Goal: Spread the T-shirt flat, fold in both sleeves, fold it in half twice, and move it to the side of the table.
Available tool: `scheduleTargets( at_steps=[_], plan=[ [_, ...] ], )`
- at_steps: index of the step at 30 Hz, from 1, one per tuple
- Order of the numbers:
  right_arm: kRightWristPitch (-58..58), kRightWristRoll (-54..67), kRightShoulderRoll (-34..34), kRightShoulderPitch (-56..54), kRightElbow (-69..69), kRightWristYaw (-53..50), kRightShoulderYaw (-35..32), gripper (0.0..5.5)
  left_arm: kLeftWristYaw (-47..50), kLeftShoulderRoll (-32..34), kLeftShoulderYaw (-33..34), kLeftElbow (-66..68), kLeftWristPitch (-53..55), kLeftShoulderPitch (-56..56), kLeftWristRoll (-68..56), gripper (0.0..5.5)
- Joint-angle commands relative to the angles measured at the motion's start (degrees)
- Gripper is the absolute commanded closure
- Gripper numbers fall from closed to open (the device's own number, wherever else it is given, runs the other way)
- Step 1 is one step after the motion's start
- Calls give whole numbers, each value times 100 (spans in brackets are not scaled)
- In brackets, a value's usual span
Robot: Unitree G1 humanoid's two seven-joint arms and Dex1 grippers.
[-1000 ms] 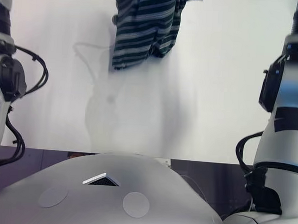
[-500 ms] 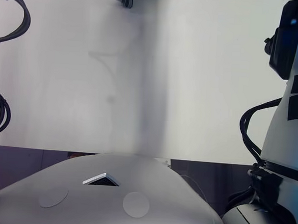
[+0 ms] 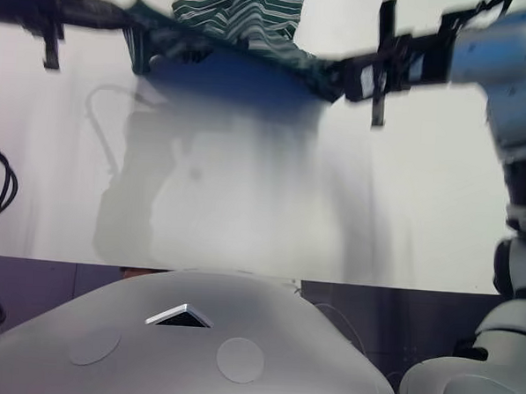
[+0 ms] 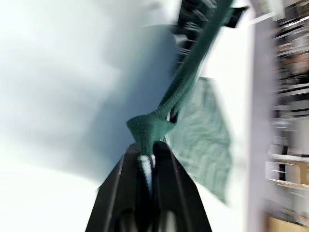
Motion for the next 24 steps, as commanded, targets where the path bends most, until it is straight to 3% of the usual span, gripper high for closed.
scheduleTargets(
  at_steps=[1, 6, 7, 10, 13, 16, 19, 21, 24],
  plan=[
    [1613, -1078, -487, 2133, -1622, -575, 401, 548, 1154, 912, -1062, -2097, -290, 2473, 1583, 550],
    [3248, -1386, -233, 3166, -2548, -1023, 422, 548, 2005, 1155, -1533, -2402, -220, 3630, 2364, 550],
    [3539, -1398, -152, 3266, -2699, -1105, 432, 507, 2083, 1184, -1577, -2454, -150, 3757, 2382, 523],
    [4064, -1148, -208, 3408, -3079, -1077, 208, 464, 1947, 1377, -1511, -2794, 1, 4017, 2028, 479],
    [4440, -19, -231, 3339, -3354, -743, -756, 419, 1554, 1320, -761, -3194, 329, 3853, 779, 459],
    [4813, 1512, 210, 2553, -2882, -439, -2189, 411, 1192, 1253, 312, -3316, 736, 3216, -576, 459],
    [4881, 2197, 521, 1882, -2205, -410, -2829, 411, 1014, 1314, 613, -3099, 864, 2766, -1175, 459],
    [4784, 1892, 737, 1475, -1716, -733, -2642, 405, 1246, 1183, 510, -2600, 981, 2395, -1152, 421],
    [4257, 771, 988, 1423, -1084, -1111, -1626, 463, 1972, 618, 67, -1467, 857, 1699, -659, 414]
  ],
)
